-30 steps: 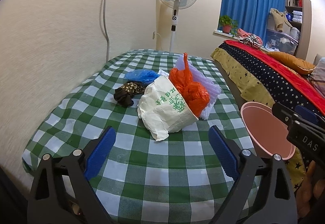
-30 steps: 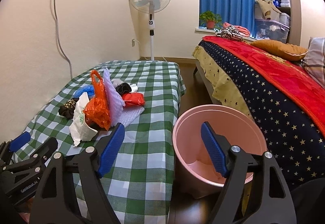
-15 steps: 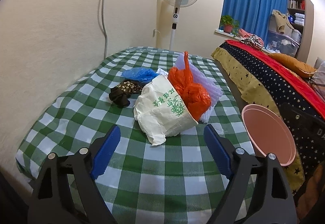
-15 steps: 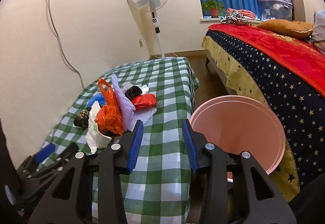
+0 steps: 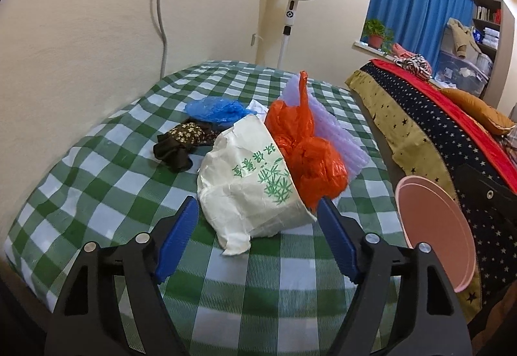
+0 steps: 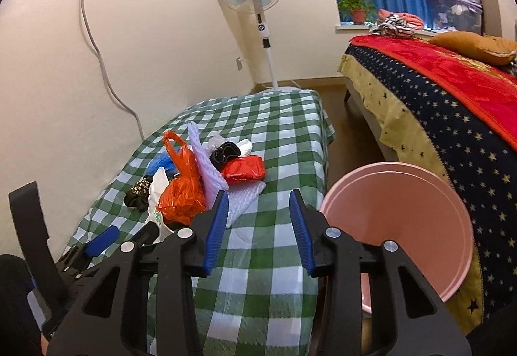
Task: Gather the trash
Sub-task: 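Reach into the pile and grasp the lavender bubble wrap with the right tool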
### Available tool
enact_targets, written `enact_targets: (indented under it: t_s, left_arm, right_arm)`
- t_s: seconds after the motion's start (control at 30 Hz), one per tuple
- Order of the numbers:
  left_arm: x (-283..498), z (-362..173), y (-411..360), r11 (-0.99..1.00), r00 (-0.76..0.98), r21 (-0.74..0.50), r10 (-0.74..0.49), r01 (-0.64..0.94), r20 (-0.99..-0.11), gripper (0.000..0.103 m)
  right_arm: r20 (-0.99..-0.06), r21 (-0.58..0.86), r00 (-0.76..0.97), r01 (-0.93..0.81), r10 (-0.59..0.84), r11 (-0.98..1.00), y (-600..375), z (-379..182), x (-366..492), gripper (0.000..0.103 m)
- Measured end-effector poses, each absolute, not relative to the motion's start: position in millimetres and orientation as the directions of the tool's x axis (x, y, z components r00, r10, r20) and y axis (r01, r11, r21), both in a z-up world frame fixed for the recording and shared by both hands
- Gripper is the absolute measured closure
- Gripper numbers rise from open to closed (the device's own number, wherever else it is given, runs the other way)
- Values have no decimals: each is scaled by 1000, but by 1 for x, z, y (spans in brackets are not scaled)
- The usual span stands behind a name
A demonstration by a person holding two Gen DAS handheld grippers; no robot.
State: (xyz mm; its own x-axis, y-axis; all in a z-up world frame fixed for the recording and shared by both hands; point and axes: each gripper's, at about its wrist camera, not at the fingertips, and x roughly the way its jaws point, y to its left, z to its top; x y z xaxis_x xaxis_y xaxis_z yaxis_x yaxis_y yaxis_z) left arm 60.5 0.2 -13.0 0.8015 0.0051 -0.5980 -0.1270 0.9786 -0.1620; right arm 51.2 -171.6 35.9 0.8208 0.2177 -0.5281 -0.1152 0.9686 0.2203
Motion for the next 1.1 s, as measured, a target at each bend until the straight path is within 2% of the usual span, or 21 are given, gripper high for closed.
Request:
enact_targets:
  t_s: [0.6,0.67,0.7,0.77,0.8,0.83,1.03,1.1]
  left_arm:
    - [85,-24,7,971,754,-183,-3,-156,-657,30]
    - [85,-24,11,970,752,-186,-7,-154,-659,35]
    - [85,-24,13,969,751,-191,-11,-155,-661,39]
    - [82,-23,20,964,752,-213,-19,-162,-659,45]
    - [81,-21,23,962,755,-220,-23,-162,-656,53]
    - [80,-19,25,961,759,-222,-21,-164,-651,57]
    - [70,-10,42,955,779,-236,-9,-179,-627,77]
    - [66,-10,47,955,778,-234,-3,-185,-628,80]
  right_arm:
    - [-594,295,711,-243,377,924,-125,3,142,59]
    - [-603,305,697,-246,387,920,-122,-1,144,60]
    - [-607,309,691,-250,393,918,-121,-3,145,63]
    - [-611,309,682,-263,403,914,-118,-5,144,76]
    - [-609,310,680,-272,410,911,-116,-6,144,86]
    - [-604,309,680,-282,416,908,-115,-4,142,90]
    - [-569,271,710,-315,415,910,-107,11,127,93]
    - [-560,268,717,-318,416,909,-107,16,122,93]
